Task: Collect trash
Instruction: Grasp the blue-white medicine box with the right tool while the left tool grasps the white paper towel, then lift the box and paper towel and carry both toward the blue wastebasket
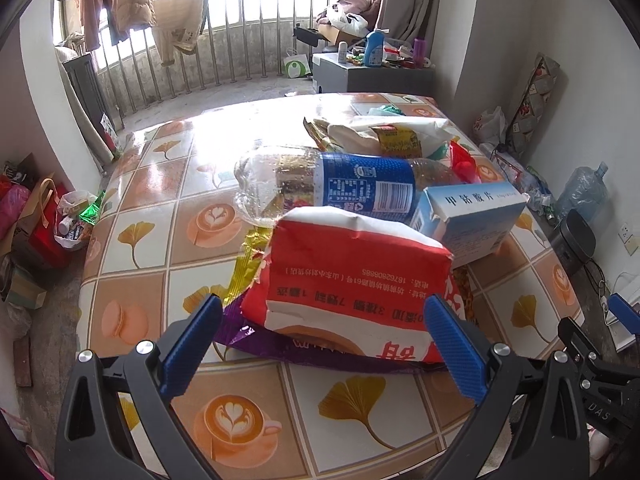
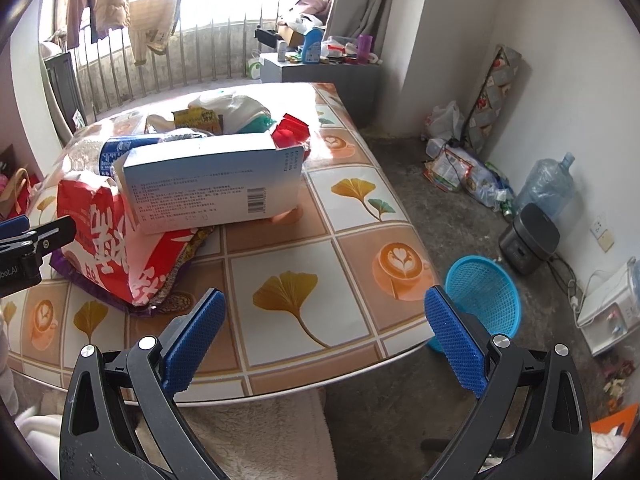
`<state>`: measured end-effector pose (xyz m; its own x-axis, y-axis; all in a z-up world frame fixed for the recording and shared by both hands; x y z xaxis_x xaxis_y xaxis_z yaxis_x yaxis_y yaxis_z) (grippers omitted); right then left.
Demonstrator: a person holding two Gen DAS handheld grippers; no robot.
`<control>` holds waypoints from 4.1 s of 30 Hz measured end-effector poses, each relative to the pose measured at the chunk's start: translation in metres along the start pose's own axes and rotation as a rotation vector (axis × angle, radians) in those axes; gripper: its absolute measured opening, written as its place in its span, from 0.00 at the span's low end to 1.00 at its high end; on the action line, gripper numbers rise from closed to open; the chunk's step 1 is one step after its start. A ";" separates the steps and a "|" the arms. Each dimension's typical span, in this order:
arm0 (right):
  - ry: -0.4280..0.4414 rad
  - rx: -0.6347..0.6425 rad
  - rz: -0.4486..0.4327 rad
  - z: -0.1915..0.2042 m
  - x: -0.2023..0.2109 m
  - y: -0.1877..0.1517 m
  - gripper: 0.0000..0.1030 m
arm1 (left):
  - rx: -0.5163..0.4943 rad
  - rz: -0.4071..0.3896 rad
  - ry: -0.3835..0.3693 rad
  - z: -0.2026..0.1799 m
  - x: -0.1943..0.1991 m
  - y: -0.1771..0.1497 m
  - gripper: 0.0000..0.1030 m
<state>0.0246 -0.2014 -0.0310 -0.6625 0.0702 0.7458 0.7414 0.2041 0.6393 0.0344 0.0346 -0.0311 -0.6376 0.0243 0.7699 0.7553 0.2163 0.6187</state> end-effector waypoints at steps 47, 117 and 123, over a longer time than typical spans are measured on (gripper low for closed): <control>0.795 -0.918 0.274 -0.005 -0.093 0.075 0.76 | 0.428 0.658 -0.588 -0.077 -0.145 0.138 0.42; 0.857 -1.229 0.235 -0.047 -0.078 0.008 0.27 | -0.059 0.459 -0.705 -0.098 -0.045 0.072 0.01; 0.933 -1.287 0.114 -0.075 -0.059 -0.005 0.27 | -0.117 0.361 -0.667 -0.116 -0.020 0.105 0.01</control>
<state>0.0681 -0.2801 -0.0644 -0.6632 -0.6681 0.3372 0.6927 -0.7186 -0.0615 0.1443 -0.0565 0.0367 -0.2764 0.6657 0.6931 0.9217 -0.0206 0.3873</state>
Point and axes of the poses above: each gripper's, at about its wrist camera, not at the fingertips, and x roughly against the way its jaws point, z to its left, y to its top, the point moved 5 cm from there along -x, roughly the way its jaws point, and after that the axes turned 11 degrees about x, right-handed, at the moved point
